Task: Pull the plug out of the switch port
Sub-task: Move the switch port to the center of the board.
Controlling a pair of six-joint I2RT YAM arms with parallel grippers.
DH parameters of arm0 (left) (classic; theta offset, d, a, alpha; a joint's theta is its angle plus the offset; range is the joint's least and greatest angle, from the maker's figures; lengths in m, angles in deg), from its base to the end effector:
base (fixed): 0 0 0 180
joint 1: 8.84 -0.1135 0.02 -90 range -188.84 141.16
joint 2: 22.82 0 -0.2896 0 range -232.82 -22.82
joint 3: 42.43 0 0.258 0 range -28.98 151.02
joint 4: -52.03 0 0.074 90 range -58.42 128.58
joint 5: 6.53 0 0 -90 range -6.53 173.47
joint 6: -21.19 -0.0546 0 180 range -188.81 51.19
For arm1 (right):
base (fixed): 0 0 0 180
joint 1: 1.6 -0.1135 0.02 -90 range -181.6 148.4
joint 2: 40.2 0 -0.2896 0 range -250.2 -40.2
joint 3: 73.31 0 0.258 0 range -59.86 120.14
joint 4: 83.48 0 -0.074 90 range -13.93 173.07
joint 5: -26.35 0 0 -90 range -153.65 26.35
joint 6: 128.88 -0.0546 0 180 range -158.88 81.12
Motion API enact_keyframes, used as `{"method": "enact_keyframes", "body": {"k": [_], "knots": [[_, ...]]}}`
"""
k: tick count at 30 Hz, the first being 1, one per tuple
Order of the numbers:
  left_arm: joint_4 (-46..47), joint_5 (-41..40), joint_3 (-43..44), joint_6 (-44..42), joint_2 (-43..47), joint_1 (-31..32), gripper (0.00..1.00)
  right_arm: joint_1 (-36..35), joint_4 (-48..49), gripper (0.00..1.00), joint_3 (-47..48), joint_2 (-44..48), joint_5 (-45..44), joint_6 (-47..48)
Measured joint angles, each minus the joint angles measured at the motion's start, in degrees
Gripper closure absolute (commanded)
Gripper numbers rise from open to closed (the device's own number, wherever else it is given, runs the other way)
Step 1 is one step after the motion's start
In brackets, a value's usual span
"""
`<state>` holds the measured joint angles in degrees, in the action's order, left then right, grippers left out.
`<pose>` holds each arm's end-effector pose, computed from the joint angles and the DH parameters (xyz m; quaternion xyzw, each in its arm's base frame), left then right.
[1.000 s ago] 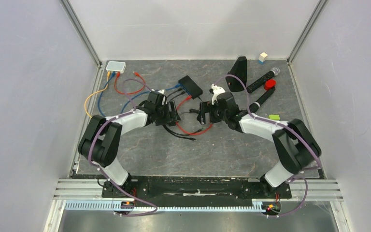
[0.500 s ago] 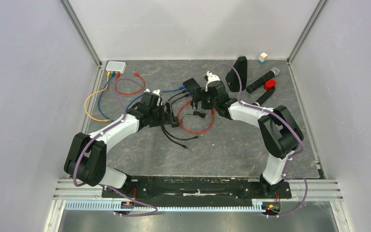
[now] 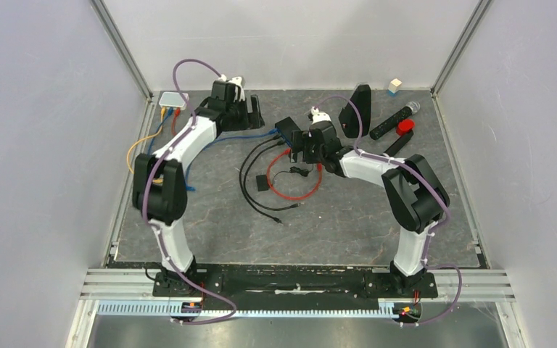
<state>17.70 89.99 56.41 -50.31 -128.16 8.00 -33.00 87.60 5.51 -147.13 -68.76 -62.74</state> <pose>0.4289 -0.1363 0.2797 0.0105 0.9081 -0.1754 0.3801 0.3733 0.2222 0.1917 -0.0390 0.8935 0.1713 0.4132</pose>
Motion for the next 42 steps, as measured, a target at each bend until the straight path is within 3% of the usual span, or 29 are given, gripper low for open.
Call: {"method": "enact_keyframes", "body": {"k": [9, 14, 20, 23, 26, 31, 42], "knots": [[-0.5, 11.8, 20.1, -4.1, -22.4, -1.0, 0.1, 1.7, -0.5, 0.02, 2.4, -3.3, 0.1, -2.3], [-1.6, 13.9, 26.9, -4.1, -29.3, -1.0, 0.1, 3.2, -0.4, 0.02, 3.9, -5.8, 1.6, -3.1], [-4.1, 13.3, 30.1, -4.0, -32.5, -1.0, 0.18, 4.3, -0.1, 0.02, 4.5, -7.4, 4.5, -3.0], [-1.3, 12.9, 23.7, -3.9, -30.5, -1.3, 0.14, 4.5, 0.0, 0.02, 4.5, -7.4, 6.7, -3.0], [1.0, 11.0, 13.0, -3.8, -23.6, -1.6, 0.17, 4.6, 0.9, 0.02, 4.1, -7.4, 9.1, -3.1], [2.3, 9.6, 2.7, -3.8, -16.8, -2.0, 0.2, 4.7, 4.3, 0.02, 0.8, -6.1, 11.5, -3.5], [11.4, 13.4, -24.3, 3.3, 0.9, -0.6, 0.19, 4.7, 8.3, 0.02, -10.1, 1.0, 13.4, -4.9]]}}
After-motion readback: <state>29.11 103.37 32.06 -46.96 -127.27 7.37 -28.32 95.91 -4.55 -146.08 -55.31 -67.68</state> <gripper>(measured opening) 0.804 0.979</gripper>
